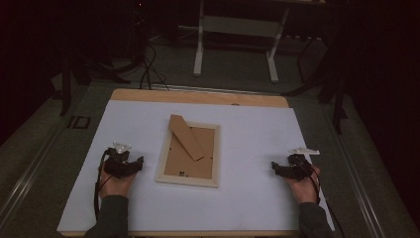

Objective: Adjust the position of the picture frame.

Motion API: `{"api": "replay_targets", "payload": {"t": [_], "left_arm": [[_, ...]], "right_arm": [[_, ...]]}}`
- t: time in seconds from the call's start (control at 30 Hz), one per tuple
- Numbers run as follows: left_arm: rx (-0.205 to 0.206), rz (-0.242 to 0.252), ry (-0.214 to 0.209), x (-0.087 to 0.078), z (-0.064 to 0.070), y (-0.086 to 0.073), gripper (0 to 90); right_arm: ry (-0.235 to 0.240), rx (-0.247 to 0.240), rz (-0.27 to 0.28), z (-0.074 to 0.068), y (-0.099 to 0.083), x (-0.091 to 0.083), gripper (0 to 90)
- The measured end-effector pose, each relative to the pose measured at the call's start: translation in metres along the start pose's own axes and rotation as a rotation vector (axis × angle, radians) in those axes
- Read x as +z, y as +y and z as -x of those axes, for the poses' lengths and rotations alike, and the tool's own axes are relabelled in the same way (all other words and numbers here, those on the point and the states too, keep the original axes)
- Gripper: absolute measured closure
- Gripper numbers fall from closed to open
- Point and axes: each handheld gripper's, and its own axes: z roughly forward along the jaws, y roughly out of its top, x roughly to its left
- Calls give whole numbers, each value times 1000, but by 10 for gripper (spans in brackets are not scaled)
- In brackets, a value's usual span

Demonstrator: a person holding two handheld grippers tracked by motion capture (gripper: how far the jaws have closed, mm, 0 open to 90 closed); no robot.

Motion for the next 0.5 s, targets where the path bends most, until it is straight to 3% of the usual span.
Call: {"api": "replay_targets", "payload": {"t": [0.17, 0.23, 0.33, 0.4, 0.47, 0.5], "left_arm": [[57, 53, -9, -8, 6, 1, 463], [57, 70, -17, -11, 7, 1, 469], [47, 80, -27, -12, 6, 1, 471], [-15, 76, -75, -12, 2, 2, 471], [-25, 71, -80, -12, 1, 2, 477], [-27, 71, -106, -13, 0, 2, 508]], "right_arm": [[21, 7, 6, -3, 3, -3, 303], [23, 11, 20, -5, 5, -8, 325], [20, 10, 34, -6, 6, -12, 356], [33, 13, 48, -7, 9, -16, 412], [39, 14, 49, -8, 9, -17, 434], [52, 12, 45, -8, 9, -17, 466]]}}
